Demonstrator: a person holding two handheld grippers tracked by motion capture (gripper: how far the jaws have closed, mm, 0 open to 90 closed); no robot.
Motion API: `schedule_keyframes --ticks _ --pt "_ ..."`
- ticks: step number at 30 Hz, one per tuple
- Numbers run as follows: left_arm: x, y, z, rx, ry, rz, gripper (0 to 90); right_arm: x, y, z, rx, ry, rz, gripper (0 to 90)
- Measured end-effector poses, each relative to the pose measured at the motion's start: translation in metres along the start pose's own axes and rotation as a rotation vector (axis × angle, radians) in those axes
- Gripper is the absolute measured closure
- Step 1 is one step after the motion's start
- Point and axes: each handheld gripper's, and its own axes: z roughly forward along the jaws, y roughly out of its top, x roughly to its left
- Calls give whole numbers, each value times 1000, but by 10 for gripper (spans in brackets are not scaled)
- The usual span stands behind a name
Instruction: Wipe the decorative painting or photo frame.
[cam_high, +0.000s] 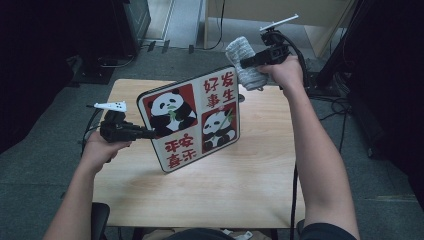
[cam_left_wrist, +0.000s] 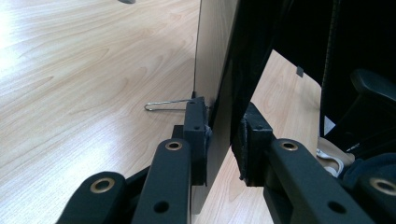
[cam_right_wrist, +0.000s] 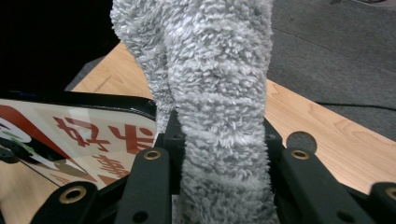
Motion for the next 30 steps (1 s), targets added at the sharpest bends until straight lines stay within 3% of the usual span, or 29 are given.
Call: schedule_keyframes --ticks 18,30 --pt "1 0 0 0 2 -3 768 -9 -20 10 63 -9 23 693" --pt "0 0 1 -3 2 -5 768 -9 -29 13 63 -2 26 693"
